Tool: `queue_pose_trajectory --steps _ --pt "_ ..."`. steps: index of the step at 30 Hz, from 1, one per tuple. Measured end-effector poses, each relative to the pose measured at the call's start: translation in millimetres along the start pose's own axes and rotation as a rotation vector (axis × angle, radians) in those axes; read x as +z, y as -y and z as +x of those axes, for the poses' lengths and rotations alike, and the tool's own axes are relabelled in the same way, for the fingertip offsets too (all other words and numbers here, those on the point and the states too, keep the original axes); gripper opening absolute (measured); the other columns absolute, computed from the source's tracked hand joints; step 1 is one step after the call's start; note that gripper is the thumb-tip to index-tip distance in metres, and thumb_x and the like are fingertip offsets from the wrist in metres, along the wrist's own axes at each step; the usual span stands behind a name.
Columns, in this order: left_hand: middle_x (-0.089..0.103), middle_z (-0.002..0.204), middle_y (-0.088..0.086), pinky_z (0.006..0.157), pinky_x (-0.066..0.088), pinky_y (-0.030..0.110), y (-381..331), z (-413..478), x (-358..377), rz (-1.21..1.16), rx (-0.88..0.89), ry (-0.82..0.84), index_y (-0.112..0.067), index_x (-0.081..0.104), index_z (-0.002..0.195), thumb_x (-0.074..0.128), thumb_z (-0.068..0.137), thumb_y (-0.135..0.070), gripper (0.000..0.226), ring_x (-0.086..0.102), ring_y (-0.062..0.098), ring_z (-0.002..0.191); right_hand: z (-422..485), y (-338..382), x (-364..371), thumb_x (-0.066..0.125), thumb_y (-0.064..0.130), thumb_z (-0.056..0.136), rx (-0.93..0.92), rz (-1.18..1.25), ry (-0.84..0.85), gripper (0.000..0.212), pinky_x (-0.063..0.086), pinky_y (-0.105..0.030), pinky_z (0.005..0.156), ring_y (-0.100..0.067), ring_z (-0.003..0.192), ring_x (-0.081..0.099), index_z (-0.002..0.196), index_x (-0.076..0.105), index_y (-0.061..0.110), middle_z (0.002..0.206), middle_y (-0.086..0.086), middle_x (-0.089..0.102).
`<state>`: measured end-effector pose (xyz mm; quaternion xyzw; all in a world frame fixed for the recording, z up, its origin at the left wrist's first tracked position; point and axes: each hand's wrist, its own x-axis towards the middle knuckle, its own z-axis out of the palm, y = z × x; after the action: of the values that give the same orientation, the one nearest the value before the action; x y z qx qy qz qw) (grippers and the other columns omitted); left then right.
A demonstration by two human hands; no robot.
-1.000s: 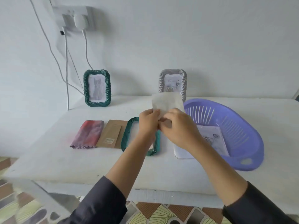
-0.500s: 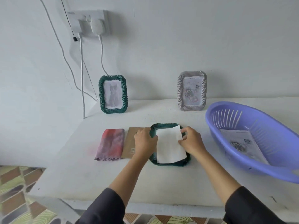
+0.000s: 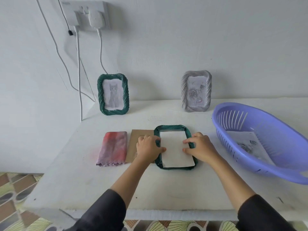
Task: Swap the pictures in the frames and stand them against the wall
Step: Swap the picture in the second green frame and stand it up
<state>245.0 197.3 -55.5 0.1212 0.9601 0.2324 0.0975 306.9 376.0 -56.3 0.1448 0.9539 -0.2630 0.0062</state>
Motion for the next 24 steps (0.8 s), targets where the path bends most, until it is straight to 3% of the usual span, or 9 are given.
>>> queue_pose_trajectory --steps 3,12,24 --pt "0.052 0.131 0.004 0.099 0.033 0.035 0 1 -1 -0.025 -0.01 -0.025 -0.03 0.056 0.125 0.063 0.083 -0.041 0.044 0.038 0.03 0.123 0 -6 0 0.066 0.039 0.08 -0.025 -0.004 0.009 0.037 0.035 -0.034 0.098 -0.019 0.125 0.039 0.116 0.062 0.03 0.136 0.001 0.042" --pt "0.055 0.126 0.005 0.098 0.034 0.037 0 3 3 -0.065 -0.037 -0.056 -0.03 0.057 0.125 0.061 0.086 -0.037 0.039 0.04 0.03 0.121 6 -10 8 0.063 0.045 0.082 -0.064 -0.019 -0.019 0.042 0.031 -0.033 0.098 -0.02 0.128 0.033 0.122 0.057 0.034 0.136 -0.001 0.038" --pt "0.049 0.135 0.005 0.101 0.03 0.038 -2 5 1 -0.039 -0.052 -0.016 -0.034 0.053 0.129 0.058 0.088 -0.037 0.041 0.036 0.03 0.126 13 -13 8 0.056 0.047 0.086 -0.065 -0.023 0.023 0.042 0.027 -0.036 0.102 -0.021 0.132 0.029 0.126 0.052 0.037 0.138 -0.002 0.038"
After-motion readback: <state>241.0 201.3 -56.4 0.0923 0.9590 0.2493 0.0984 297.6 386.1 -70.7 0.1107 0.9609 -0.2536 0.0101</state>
